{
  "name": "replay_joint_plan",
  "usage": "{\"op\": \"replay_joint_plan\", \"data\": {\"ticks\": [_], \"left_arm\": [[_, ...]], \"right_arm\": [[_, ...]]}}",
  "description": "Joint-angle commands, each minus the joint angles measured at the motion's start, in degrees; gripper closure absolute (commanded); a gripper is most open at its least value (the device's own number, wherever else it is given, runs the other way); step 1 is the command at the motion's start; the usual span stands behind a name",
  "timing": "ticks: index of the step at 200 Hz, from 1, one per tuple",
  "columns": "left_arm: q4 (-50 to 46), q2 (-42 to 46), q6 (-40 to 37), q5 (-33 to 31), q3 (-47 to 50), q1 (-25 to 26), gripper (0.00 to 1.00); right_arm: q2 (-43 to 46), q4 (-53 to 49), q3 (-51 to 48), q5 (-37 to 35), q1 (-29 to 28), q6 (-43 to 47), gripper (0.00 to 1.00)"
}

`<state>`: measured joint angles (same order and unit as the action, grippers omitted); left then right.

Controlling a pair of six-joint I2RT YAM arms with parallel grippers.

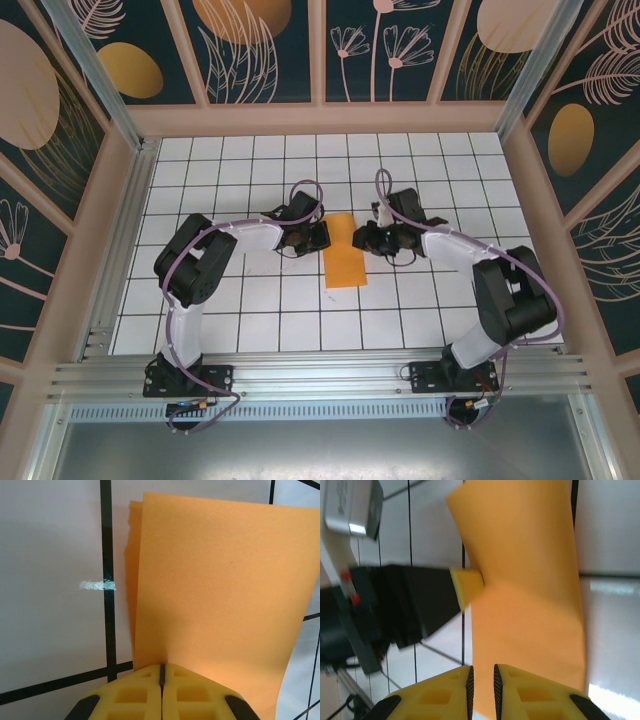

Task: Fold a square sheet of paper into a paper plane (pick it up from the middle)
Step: First fold in half a square sheet of paper at the center of the table.

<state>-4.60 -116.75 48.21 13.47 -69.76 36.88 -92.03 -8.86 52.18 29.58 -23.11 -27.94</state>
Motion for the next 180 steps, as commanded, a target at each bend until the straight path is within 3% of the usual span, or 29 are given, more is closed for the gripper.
{"op": "replay_joint_plan", "data": {"ticks": [1, 24, 71, 114, 153, 180], "left_arm": [[-7.4, -6.0, -1.1, -6.2, 3.1, -0.3, 0.93], [-7.5, -5.9, -1.2, -6.2, 3.0, -0.3, 0.93], [-8.2, -5.8, -2.0, -6.3, 3.2, -0.3, 0.93], [-8.7, -5.7, -2.8, -6.9, 3.9, -0.3, 0.93], [-8.9, -5.9, -3.1, -7.0, 3.7, -0.3, 0.93], [-9.0, -5.9, -3.3, -6.7, 3.6, -0.3, 0.93]], "right_arm": [[-6.8, 0.7, 5.1, -3.1, 0.5, 1.8, 0.78], [-13.2, 1.5, 9.7, 0.4, 0.5, 2.2, 0.78], [-19.7, 2.9, 12.4, -0.2, 2.1, 0.1, 0.79], [-20.6, 8.7, 5.7, 1.1, 4.6, -5.9, 0.79], [-16.0, 10.5, 8.4, 3.0, 4.1, -6.7, 0.78], [-19.1, 8.2, 12.6, 1.9, 4.0, -5.8, 0.78]]}}
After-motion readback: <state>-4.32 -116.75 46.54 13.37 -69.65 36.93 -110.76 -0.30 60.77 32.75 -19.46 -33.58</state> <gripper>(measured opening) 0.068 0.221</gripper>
